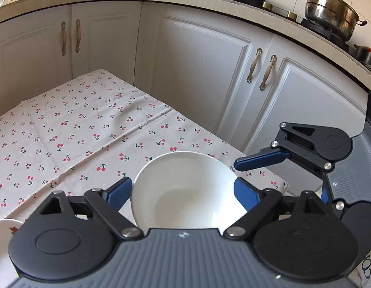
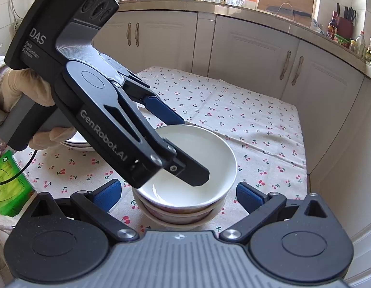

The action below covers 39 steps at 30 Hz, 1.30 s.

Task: Organize plates and bowls
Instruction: 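Open the left gripper and release the nested bowls, then grip the nested bowls from opposite sides with both grippers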

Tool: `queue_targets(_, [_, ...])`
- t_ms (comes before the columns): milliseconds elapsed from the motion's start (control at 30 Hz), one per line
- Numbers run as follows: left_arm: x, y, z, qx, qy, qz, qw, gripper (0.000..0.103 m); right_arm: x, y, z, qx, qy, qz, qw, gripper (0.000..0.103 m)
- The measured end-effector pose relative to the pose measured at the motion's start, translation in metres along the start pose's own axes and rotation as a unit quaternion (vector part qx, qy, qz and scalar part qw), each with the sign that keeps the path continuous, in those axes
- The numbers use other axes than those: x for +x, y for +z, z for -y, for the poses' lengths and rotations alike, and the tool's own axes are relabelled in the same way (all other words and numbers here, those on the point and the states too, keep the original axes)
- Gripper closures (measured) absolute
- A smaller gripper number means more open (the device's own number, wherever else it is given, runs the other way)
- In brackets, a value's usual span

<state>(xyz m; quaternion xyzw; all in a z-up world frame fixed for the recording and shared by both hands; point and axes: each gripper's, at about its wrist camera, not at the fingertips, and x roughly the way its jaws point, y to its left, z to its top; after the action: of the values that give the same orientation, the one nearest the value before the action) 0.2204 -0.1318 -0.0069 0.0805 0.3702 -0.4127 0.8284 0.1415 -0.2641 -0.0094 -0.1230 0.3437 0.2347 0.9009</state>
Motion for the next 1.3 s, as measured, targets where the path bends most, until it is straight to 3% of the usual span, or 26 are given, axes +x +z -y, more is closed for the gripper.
queue_targets(467, [-0.023,-0.008,0.004,-0.003,-0.015,0.043,0.9989,0.01,-0.013,-0.017,-0.009,0.017,-0.009,0.013,1.0,0.0])
queue_targets(800, [-0.043,-0.046,0.01,0.022,-0.005,0.054,0.9983,0.008,-0.002,-0.035,0.002,0.038,-0.014,-0.004,0.999,0.0])
queue_targets(1300, [0.001,-0.077,-0.009,0.061,0.014,-0.039,0.9973,0.008,0.041,-0.038,0.019,-0.004,0.008,-0.042,0.999,0.0])
